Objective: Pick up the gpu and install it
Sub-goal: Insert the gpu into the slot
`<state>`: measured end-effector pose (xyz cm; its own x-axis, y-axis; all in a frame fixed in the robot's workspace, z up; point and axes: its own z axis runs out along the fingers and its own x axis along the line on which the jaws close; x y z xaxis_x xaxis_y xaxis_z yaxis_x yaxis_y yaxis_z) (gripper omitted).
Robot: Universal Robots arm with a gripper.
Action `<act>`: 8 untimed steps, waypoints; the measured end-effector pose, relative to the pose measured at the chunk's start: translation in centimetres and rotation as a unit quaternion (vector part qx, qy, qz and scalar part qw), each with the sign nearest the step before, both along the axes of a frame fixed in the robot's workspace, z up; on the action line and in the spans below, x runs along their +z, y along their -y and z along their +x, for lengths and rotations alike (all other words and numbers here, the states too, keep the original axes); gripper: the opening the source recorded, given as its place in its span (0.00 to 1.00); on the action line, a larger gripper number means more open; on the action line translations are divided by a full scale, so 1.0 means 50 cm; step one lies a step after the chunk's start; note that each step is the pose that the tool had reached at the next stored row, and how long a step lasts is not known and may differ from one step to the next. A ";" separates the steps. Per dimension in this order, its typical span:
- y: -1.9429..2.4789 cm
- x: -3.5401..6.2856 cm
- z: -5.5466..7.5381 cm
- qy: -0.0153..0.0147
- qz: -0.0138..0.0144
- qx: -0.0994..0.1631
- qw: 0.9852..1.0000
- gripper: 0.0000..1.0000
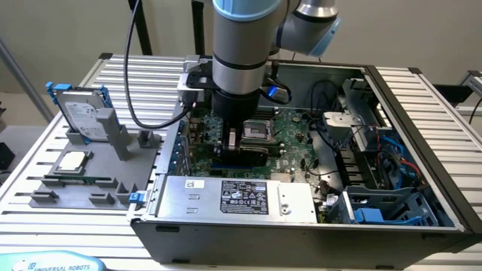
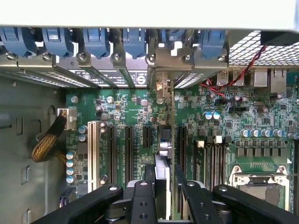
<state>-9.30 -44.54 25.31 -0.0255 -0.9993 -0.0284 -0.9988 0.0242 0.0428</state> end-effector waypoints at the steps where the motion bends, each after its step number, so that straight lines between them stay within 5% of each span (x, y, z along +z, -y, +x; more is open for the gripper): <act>1: 0.0001 -0.001 0.000 0.000 0.000 0.000 1.000 0.27; 8: 0.0002 -0.005 -0.002 0.000 0.000 0.000 1.000 0.27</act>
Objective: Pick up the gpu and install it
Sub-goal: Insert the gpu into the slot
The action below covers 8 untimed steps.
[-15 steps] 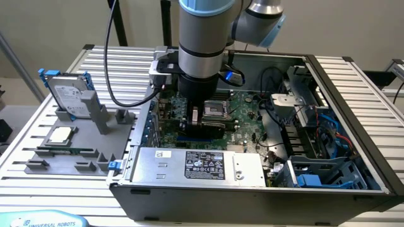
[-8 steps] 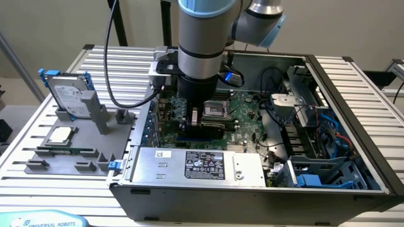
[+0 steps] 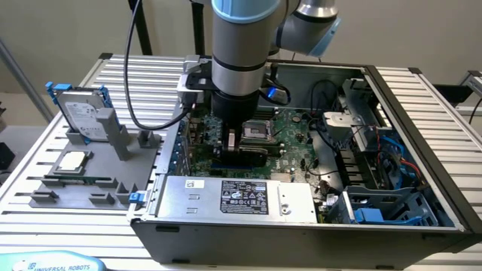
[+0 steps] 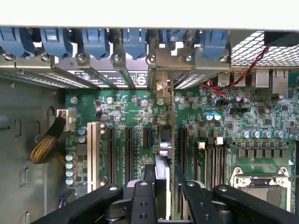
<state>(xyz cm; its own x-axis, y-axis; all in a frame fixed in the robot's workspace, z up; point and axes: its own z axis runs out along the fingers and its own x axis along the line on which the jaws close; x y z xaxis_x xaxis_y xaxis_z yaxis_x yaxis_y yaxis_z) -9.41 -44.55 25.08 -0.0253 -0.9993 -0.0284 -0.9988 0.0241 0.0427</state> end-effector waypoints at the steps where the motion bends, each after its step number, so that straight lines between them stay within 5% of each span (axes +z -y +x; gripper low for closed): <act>1: 0.0000 -0.001 0.000 0.000 0.000 0.000 1.000 0.27; 8: -0.0001 -0.011 0.000 0.000 0.000 0.000 1.000 0.27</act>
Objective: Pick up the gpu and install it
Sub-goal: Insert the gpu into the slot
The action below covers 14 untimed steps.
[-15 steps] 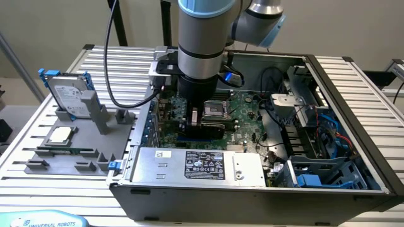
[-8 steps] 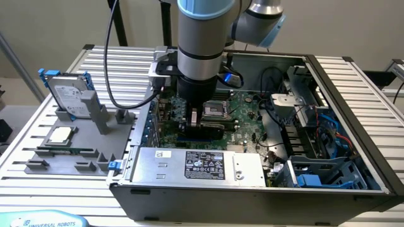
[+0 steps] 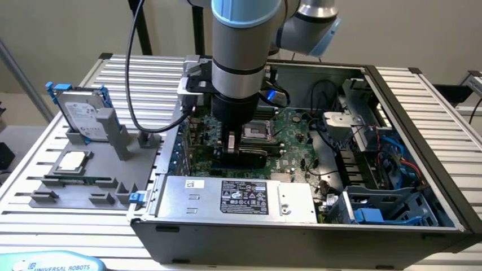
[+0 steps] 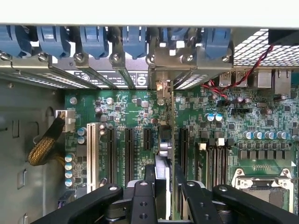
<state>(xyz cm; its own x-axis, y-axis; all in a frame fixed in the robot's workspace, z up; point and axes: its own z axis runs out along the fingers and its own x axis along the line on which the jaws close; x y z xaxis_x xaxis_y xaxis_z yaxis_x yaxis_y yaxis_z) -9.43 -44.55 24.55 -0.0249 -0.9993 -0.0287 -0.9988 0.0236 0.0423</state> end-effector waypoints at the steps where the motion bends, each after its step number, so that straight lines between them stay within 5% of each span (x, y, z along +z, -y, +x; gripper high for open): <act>1: 0.0001 -0.001 0.000 0.000 0.000 0.000 1.000 0.27; 14: 0.0000 -0.003 -0.004 0.000 0.000 0.001 1.000 0.27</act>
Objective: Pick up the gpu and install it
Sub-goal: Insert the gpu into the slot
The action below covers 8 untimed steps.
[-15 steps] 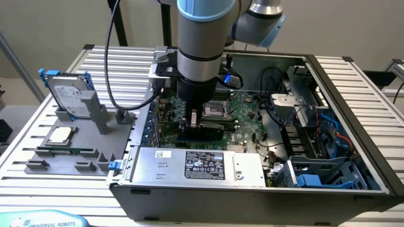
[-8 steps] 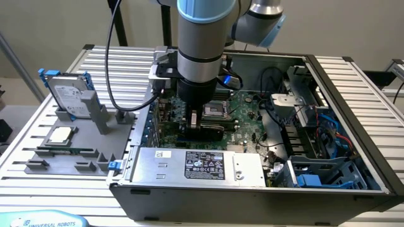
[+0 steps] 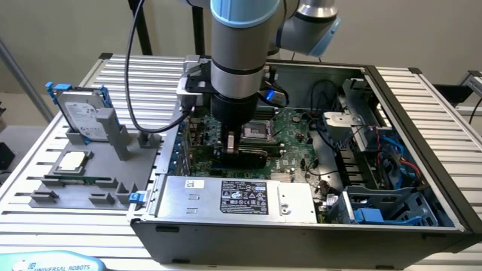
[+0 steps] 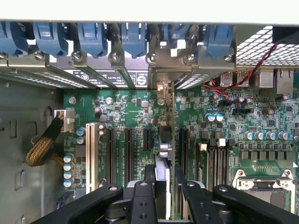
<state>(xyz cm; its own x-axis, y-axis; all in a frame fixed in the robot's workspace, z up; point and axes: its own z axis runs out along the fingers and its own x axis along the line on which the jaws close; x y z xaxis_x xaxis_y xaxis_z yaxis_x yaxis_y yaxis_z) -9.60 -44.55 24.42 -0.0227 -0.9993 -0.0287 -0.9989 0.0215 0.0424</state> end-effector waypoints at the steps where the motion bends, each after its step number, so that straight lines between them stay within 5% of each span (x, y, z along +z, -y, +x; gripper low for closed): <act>1: 0.0001 0.000 -0.001 0.000 0.000 0.000 1.000 0.27; 8: 0.0001 0.000 -0.002 0.000 0.000 0.001 1.000 0.27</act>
